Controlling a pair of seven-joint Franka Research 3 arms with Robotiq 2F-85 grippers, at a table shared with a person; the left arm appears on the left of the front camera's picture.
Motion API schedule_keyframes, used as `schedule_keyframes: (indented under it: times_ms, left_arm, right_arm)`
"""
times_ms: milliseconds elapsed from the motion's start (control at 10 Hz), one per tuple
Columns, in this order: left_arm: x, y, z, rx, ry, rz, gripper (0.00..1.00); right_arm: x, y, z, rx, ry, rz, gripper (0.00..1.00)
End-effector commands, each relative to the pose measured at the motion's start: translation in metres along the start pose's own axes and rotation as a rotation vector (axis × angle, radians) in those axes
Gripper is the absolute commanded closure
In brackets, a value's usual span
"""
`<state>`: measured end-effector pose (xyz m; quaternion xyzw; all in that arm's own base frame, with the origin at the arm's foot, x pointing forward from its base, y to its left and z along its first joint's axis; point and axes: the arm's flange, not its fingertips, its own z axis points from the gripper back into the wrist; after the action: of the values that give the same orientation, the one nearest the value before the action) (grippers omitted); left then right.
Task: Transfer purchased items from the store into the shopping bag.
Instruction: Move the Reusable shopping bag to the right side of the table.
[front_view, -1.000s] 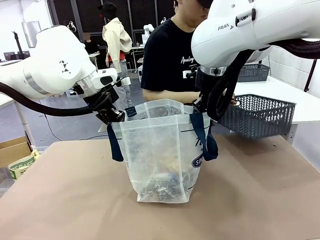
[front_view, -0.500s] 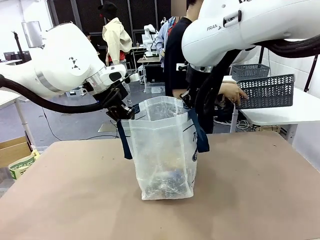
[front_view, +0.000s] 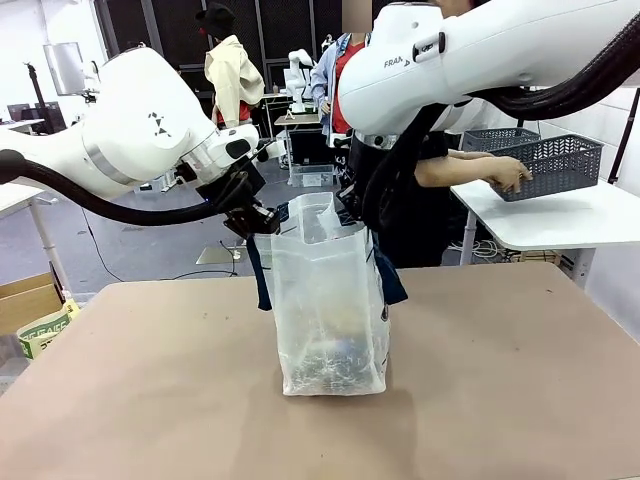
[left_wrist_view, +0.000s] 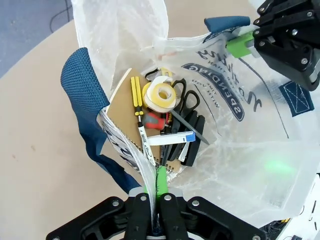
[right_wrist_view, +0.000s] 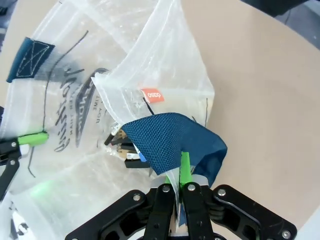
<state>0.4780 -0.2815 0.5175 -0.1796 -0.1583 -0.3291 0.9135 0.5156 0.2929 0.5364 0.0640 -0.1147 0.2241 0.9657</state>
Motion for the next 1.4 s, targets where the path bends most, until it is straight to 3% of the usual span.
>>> schedule_keyframes:
  times_ms: [0, 100, 300, 800, 900, 1000, 1200, 1300]
  left_arm:
    - [-0.002, -0.001, 0.001, 0.002, -0.001, 0.000, 1.00]
    - [0.000, 0.000, 0.000, 0.000, 0.000, 0.000, 1.00]
    - [0.013, 0.000, -0.007, 0.037, 0.031, 0.254, 1.00]
    - [0.017, 0.000, -0.004, 0.142, 0.019, 0.536, 1.00]
    - [0.009, 0.000, -0.004, 0.089, 0.022, 0.429, 1.00]
    - [0.009, 0.000, -0.004, 0.089, 0.022, 0.429, 1.00]
    - [0.010, -0.002, -0.005, 0.107, 0.021, 0.472, 1.00]
    - [0.014, -0.001, -0.008, 0.104, -0.033, 0.345, 1.00]
  right_arm:
    - [-0.004, -0.003, 0.003, -0.008, -0.013, -0.003, 1.00]
    - [0.000, 0.000, 0.000, 0.000, 0.000, 0.000, 1.00]
    - [0.010, -0.001, -0.012, 0.036, -0.058, -0.186, 1.00]
    - [0.008, 0.008, -0.020, 0.066, -0.054, -0.530, 1.00]
    - [0.006, 0.006, -0.016, 0.003, -0.045, -0.512, 1.00]
    - [0.009, 0.002, -0.014, 0.054, -0.030, -0.478, 1.00]
    - [0.009, 0.004, -0.013, 0.043, -0.033, -0.504, 1.00]
    - [0.012, 0.005, -0.015, 0.086, -0.036, -0.498, 1.00]
